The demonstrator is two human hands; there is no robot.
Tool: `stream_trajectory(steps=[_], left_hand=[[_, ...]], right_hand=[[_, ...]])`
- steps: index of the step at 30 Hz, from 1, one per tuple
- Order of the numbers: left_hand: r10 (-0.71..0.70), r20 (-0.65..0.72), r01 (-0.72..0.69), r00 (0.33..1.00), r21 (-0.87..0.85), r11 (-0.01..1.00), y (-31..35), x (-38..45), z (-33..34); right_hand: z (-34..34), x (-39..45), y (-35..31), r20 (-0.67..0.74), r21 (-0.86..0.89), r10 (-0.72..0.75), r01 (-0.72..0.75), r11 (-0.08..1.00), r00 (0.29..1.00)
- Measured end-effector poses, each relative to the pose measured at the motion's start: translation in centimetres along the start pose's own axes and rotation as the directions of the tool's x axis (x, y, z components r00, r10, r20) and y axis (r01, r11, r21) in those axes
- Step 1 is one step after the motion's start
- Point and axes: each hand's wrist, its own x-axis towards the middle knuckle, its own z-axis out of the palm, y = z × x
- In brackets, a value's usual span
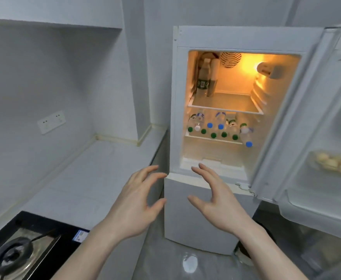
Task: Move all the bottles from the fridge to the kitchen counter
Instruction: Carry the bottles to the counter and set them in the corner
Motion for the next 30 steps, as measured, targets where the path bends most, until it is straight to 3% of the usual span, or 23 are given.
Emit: stream_trajectory(steps=[11,19,30], left_hand=[[0.154,0.070,-0.152,0.986,-0.030,0.988,-0.5,14.7,1.5],[0.208,0.031,-0.207,0.978,-0.027,0.978,1.7,25.5,5.5],[0.131,-0.050,-0.132,0.990,-0.026,0.991,3.2,39.8,9.5]], right_hand=[[-5.2,7.6,4.0,-0.216,0.030,0.108,-0.104,0.994,0.970],[-9.9,15.1,10.5,-0.279,0.020,0.071,-0.068,0.997,0.958],[-16.7,26.8,17.4,-0.302,0.004,0.003,-0.002,1.000,0.953]])
